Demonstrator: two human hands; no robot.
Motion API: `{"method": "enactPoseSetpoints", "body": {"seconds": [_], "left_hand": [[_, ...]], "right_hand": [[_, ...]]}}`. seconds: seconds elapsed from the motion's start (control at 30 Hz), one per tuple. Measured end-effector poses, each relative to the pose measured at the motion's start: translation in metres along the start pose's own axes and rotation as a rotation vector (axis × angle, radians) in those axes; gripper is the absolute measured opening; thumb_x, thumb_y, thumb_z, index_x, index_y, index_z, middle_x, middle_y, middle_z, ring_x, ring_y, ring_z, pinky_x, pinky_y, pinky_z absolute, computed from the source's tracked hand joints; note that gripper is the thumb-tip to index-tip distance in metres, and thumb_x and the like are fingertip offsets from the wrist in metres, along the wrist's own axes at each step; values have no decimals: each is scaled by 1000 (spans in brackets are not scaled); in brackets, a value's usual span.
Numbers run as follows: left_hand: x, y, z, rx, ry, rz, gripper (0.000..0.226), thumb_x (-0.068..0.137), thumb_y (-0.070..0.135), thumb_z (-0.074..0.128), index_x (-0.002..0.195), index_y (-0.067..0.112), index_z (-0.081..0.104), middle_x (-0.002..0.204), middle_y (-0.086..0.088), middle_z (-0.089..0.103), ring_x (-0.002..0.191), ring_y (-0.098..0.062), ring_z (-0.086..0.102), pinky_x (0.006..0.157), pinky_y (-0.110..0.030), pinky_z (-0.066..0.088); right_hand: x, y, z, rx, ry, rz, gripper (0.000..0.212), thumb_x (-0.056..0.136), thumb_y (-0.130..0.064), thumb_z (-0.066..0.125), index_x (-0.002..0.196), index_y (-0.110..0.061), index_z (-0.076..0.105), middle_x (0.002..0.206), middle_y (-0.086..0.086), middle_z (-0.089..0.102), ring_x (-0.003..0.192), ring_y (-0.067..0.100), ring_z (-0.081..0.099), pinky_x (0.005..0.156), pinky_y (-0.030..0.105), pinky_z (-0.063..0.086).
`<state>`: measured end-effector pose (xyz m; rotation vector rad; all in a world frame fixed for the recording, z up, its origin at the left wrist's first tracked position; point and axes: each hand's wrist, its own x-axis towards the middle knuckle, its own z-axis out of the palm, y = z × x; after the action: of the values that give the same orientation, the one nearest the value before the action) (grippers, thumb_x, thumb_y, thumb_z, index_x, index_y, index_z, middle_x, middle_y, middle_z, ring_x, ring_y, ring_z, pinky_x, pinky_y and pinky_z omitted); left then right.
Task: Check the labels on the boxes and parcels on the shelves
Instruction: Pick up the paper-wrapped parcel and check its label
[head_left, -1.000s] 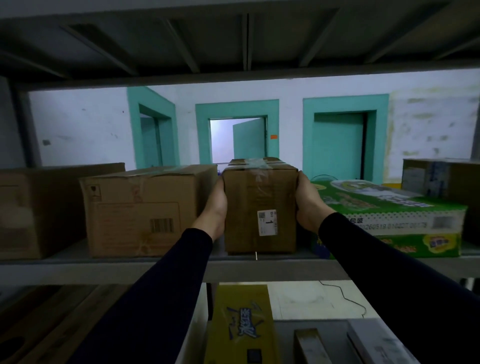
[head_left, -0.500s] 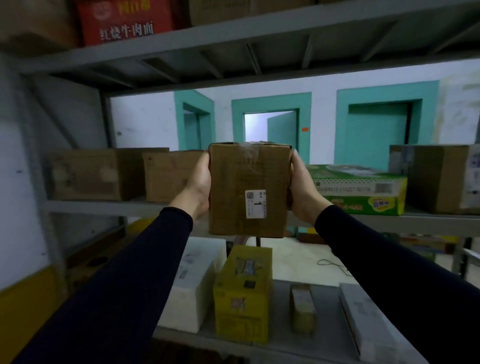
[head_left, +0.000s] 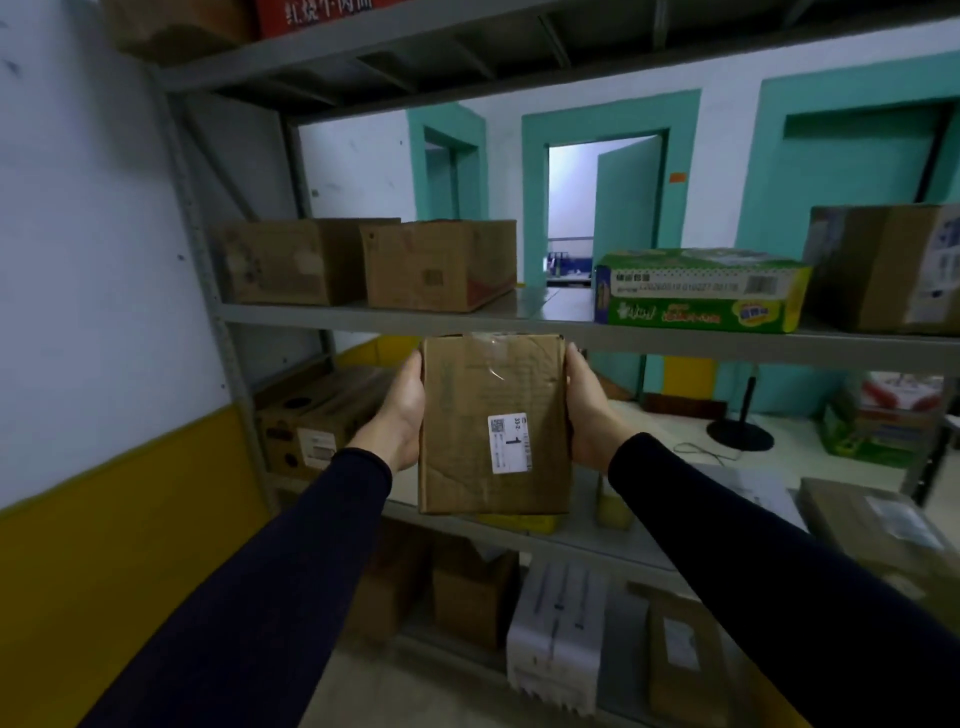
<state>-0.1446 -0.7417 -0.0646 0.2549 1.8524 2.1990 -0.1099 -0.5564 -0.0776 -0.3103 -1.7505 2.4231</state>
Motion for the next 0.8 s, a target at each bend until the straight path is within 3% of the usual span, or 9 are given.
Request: {"method": "enactPoseSetpoints", "body": {"seconds": [0.13, 0.23, 0.3, 0.37, 0.43, 0.6, 0.73, 0.8], "left_hand": [[-3, -33, -20, 6, 10, -131, 63, 101, 62, 26, 92, 18, 69, 99, -12, 70, 86, -26, 66, 75, -37, 54], [-7, -49, -30, 8, 29, -229, 57, 100, 61, 31, 79, 19, 64, 85, -10, 66, 75, -24, 62, 69, -32, 52], [-6, -57, -40, 21, 52, -274, 62, 99, 63, 32, 87, 15, 69, 93, -11, 71, 78, -26, 66, 70, -33, 54], [-4, -64, -48, 32, 77, -295, 66, 95, 68, 39, 111, 13, 70, 108, -13, 73, 91, -30, 71, 72, -39, 58], [-3, -68, -54, 26, 80, -313, 68, 92, 69, 45, 127, 14, 65, 114, -14, 73, 98, -32, 71, 65, -39, 61], [1, -76, -62, 2, 53, -293, 62, 97, 63, 41, 128, 15, 64, 117, -16, 72, 96, -30, 70, 52, -33, 57], [6, -77, -73, -95, 85, -235, 53, 100, 55, 40, 119, 14, 68, 91, -10, 75, 85, -27, 70, 66, -36, 54], [8, -72, -79, -150, 83, -242, 51, 97, 59, 42, 115, 18, 67, 91, -12, 75, 87, -29, 70, 78, -40, 55]], "right_hand": [[-9, 44, 3, 19, 31, 100, 71, 98, -70, 28, 105, -16, 75, 99, 11, 77, 94, 27, 72, 89, 39, 56], [-12, 69, 4, 29, 60, 166, 71, 99, -69, 29, 93, -16, 75, 88, 10, 77, 81, 25, 73, 80, 36, 56], [-14, 82, 8, 28, 84, 196, 69, 100, -68, 29, 87, -17, 74, 84, 8, 76, 75, 24, 73, 73, 35, 56], [-15, 92, 11, 19, 103, 211, 69, 100, -67, 29, 87, -17, 74, 82, 8, 77, 72, 23, 74, 71, 34, 55], [-16, 98, 14, 17, 112, 220, 69, 101, -66, 27, 87, -17, 74, 81, 8, 77, 72, 23, 73, 71, 34, 55], [-18, 105, 19, 9, 128, 202, 67, 102, -63, 28, 82, -17, 73, 80, 7, 76, 72, 22, 73, 73, 34, 55], [-19, 106, 14, 106, 164, 118, 50, 100, -51, 38, 91, -15, 71, 85, 6, 70, 80, 22, 66, 79, 35, 50], [-20, 103, 10, 147, 170, 89, 44, 99, -46, 38, 98, -13, 67, 89, 7, 67, 83, 22, 63, 82, 38, 48]]}}
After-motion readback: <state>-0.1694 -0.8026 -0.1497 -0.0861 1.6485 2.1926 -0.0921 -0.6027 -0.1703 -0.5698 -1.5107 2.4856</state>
